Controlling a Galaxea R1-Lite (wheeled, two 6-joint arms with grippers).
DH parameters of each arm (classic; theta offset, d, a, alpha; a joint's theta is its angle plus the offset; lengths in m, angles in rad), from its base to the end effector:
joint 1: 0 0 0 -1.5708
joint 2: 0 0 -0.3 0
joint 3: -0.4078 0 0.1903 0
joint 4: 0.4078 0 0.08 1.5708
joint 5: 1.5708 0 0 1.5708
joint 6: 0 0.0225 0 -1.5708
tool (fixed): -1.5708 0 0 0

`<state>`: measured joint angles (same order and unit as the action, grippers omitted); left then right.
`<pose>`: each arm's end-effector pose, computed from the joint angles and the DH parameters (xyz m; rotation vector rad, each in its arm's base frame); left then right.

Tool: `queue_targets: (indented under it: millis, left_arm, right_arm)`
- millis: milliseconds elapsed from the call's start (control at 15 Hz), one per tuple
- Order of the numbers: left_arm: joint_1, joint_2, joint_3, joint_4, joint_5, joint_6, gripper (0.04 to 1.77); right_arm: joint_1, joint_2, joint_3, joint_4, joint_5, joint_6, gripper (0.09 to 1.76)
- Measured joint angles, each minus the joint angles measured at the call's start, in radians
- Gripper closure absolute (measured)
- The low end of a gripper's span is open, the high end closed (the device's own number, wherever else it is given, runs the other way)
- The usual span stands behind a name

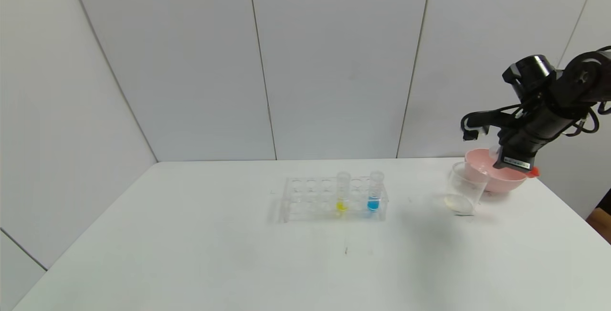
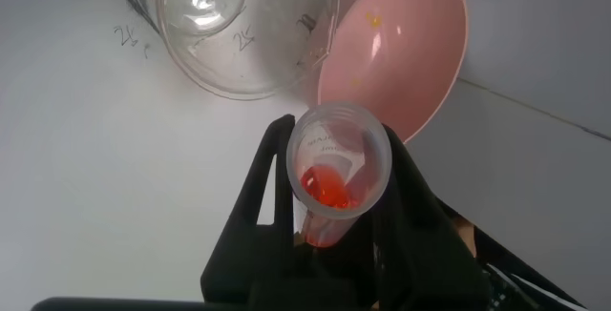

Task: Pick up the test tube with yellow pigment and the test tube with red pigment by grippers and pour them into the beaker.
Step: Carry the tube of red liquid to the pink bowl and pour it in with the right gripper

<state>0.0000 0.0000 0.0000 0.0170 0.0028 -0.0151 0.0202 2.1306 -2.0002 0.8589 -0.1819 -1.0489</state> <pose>-0.0228 0.0001 0.0737 -0.0151 0.0170 0.0029 0.3984 0.0040 0.2210 -1.0564 0.9766 0.3845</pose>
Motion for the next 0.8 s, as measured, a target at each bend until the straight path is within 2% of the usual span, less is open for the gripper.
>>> queue_targets:
  millis: [267, 600, 800]
  left_arm:
    - [0.000, 0.000, 0.000, 0.000, 0.000, 0.000, 0.09]
    - [0.000, 0.000, 0.000, 0.000, 0.000, 0.000, 0.09]
    - [0.000, 0.000, 0.000, 0.000, 0.000, 0.000, 0.09]
  right_arm:
    - [0.019, 0.008, 0.000, -0.007, -0.138, -0.018, 1.32]
    - [0.050, 0.023, 0.000, -0.007, -0.167, -0.024, 1.32]
    - [0.066, 0.028, 0.000, -0.005, -0.267, -0.039, 1.32]
